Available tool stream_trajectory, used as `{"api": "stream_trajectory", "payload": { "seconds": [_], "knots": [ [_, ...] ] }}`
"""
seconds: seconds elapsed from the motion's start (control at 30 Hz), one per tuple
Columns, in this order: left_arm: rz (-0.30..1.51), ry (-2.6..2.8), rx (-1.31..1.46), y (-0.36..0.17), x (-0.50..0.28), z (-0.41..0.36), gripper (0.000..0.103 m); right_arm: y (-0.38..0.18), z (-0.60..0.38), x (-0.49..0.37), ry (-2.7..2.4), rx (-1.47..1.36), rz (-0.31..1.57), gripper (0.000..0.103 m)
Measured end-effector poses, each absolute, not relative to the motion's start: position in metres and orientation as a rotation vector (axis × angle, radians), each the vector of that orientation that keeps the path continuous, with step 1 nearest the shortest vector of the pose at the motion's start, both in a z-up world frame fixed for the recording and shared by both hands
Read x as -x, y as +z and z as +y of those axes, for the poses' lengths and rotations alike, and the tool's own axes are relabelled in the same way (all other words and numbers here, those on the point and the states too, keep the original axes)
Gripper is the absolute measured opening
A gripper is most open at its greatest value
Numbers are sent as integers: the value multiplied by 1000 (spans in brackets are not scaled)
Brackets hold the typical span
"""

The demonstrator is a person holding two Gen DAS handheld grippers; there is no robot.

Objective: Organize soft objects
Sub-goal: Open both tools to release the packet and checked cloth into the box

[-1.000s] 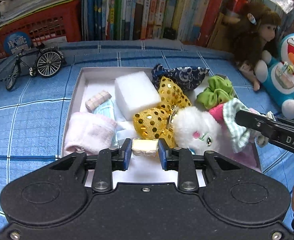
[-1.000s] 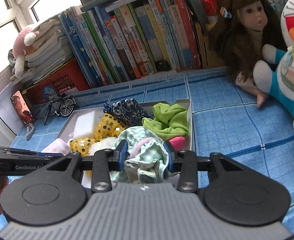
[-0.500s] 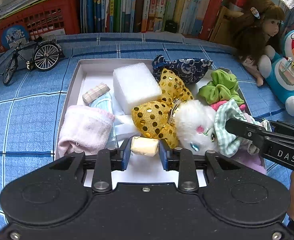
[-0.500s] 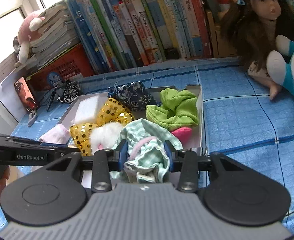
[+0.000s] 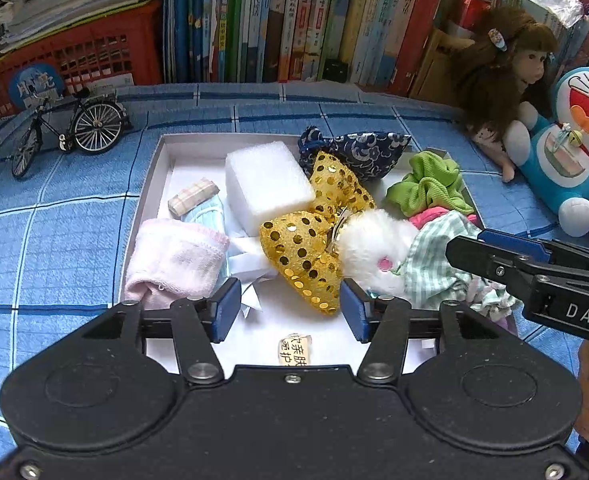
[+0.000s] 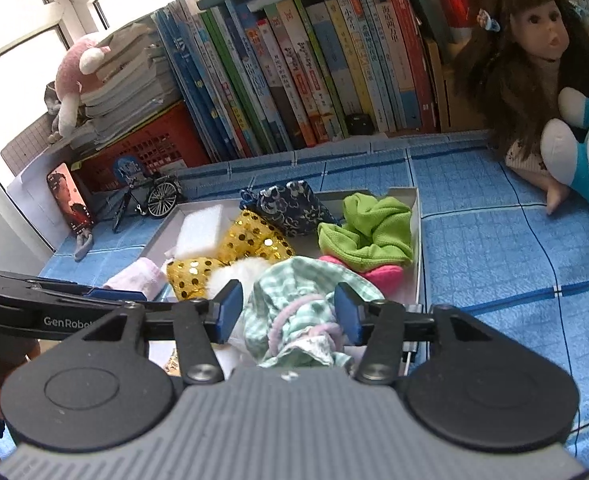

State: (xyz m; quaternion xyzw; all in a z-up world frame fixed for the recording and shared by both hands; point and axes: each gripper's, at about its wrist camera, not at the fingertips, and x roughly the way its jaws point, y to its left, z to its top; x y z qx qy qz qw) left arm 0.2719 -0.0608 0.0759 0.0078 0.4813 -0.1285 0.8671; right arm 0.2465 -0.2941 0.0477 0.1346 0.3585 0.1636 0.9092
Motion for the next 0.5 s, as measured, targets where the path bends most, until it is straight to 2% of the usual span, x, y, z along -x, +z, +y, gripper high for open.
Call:
{"api": "stream_trajectory", "payload": {
  "seconds": [0.13, 0.37, 0.5],
  "knots": [
    [977, -267, -18, 84, -262, -58, 55, 56, -293, -238, 330, -257, 713, 71],
    [904, -265, -24, 110, -236, -53, 71, 84, -292, -215, 309, -205, 635, 85],
    [856, -270, -34, 123, -219, -52, 75, 98, -293, -196, 306, -209, 584, 89]
  ]
}}
